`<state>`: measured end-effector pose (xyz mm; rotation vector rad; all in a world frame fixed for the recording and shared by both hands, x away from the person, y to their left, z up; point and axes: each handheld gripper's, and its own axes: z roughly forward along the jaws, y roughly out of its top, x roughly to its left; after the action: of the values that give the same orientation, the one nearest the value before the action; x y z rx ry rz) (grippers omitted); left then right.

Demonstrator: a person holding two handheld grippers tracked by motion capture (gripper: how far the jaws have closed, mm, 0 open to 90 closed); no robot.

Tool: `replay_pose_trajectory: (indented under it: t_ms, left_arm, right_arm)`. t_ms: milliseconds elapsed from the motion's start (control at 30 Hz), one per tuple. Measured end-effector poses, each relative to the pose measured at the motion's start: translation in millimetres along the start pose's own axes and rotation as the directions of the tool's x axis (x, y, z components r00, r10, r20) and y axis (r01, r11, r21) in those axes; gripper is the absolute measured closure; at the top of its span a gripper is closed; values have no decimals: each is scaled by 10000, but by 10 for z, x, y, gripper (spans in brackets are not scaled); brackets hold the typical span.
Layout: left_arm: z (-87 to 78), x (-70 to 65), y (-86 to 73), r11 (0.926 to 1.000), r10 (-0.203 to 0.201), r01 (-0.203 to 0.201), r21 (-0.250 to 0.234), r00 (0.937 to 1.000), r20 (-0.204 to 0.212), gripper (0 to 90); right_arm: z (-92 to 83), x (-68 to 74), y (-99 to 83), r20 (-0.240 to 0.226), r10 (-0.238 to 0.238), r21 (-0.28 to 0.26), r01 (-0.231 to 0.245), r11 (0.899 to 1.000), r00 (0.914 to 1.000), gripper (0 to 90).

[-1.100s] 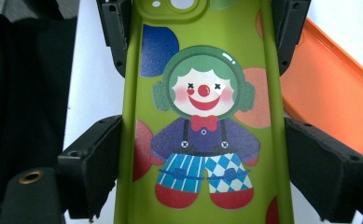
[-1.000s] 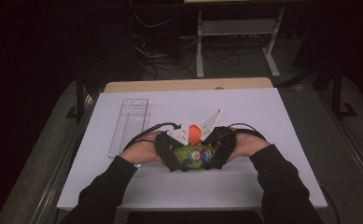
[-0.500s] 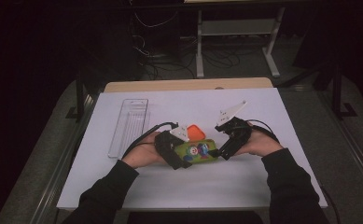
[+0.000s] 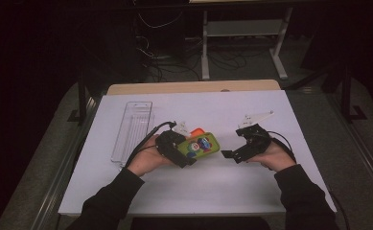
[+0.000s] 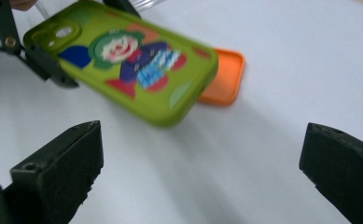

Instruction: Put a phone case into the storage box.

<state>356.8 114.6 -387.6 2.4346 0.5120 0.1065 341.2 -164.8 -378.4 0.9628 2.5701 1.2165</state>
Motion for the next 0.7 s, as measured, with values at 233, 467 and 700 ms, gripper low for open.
replay_pose_trajectory:
  t_ms: [233, 467, 700]
  left_arm:
    - [-20, 42, -13, 9997, -167, 173, 184, 9994, -318, 160]
    - [-11, 43, -20, 9975, -679, 688, 181, 9967, -455, 160]
    - [-29, 72, -22, 9967, -782, 791, 193, 9959, -447, 160]
  right_arm:
    - [-20, 38, -188, 236, 511, -352, -503, 9981, 9984, 0]
    - [19, 122, -343, 1103, 950, -644, -882, 9940, 9894, 0]
    - [57, 148, -439, 1608, 1243, -978, -1095, 9892, 9791, 0]
